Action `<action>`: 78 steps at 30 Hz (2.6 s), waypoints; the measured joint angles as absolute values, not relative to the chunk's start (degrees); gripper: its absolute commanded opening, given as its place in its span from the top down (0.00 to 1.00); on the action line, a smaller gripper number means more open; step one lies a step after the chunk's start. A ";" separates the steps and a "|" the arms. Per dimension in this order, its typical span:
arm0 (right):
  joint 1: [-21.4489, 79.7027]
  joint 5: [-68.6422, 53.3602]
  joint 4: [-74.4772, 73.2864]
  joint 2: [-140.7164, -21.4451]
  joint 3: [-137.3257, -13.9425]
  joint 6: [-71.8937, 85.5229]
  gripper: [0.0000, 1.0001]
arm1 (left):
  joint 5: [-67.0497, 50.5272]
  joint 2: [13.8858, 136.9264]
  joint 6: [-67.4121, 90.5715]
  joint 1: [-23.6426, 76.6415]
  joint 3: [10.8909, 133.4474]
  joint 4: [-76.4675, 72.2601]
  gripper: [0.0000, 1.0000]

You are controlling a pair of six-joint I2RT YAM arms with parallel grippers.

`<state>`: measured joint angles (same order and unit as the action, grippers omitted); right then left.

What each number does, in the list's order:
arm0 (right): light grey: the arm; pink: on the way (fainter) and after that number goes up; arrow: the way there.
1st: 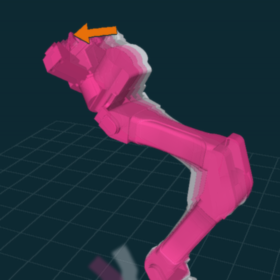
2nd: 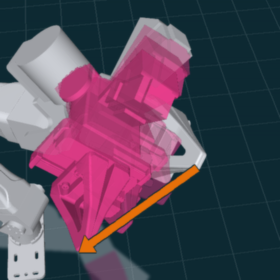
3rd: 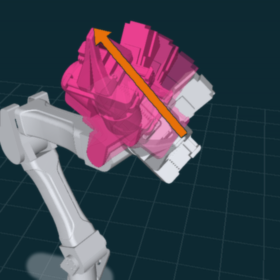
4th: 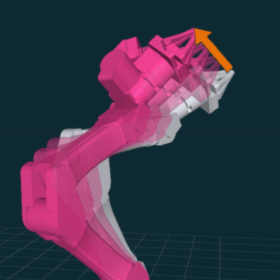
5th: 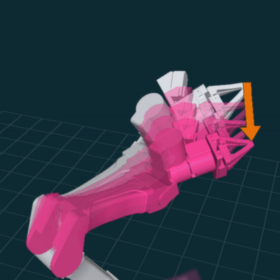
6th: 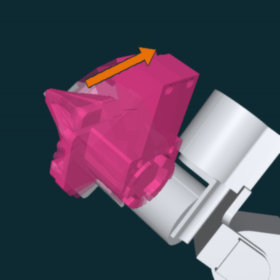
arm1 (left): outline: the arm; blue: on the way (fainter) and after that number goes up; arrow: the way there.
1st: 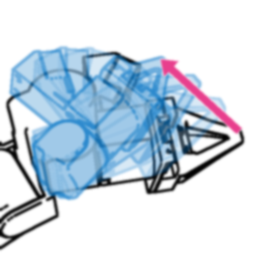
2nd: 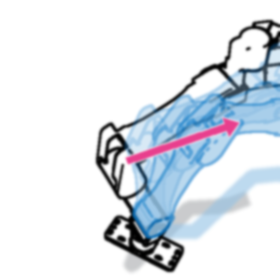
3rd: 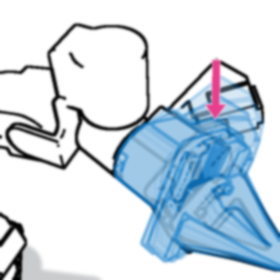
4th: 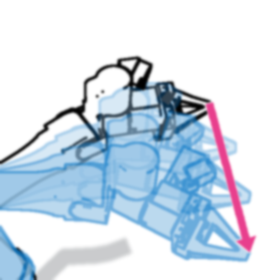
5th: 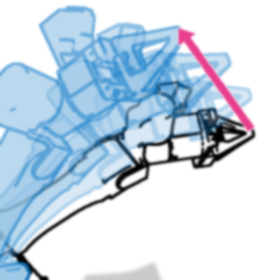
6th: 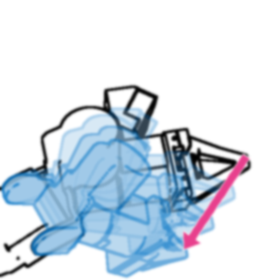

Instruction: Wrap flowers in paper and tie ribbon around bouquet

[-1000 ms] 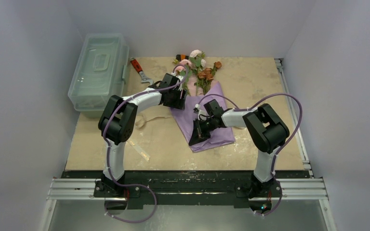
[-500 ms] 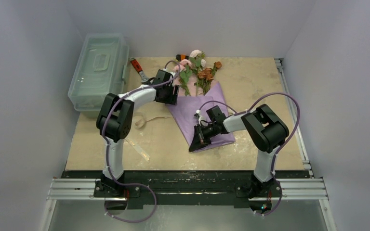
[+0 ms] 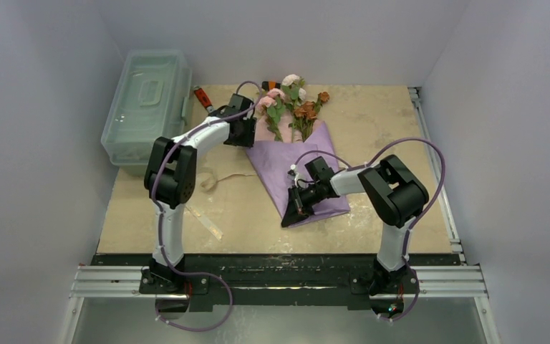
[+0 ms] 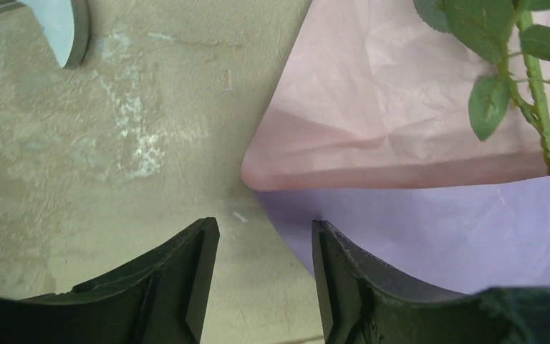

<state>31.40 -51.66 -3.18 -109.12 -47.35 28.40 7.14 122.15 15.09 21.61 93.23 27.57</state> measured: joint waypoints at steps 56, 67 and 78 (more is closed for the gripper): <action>21.32 -35.88 -23.27 -77.12 -47.97 27.92 0.52 | -1.67 110.87 15.35 39.55 79.09 30.81 0.48; 16.03 -4.19 -34.54 -74.28 -56.97 30.94 0.07 | -1.85 108.73 16.97 44.49 87.33 34.02 0.50; 10.85 10.92 -40.07 -89.47 -69.47 30.70 0.04 | -4.93 111.83 22.15 53.52 88.97 33.34 0.52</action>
<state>10.85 10.92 -40.07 -89.47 -69.47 30.70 -4.93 111.83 22.15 53.52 88.97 33.34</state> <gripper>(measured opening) 0.975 0.483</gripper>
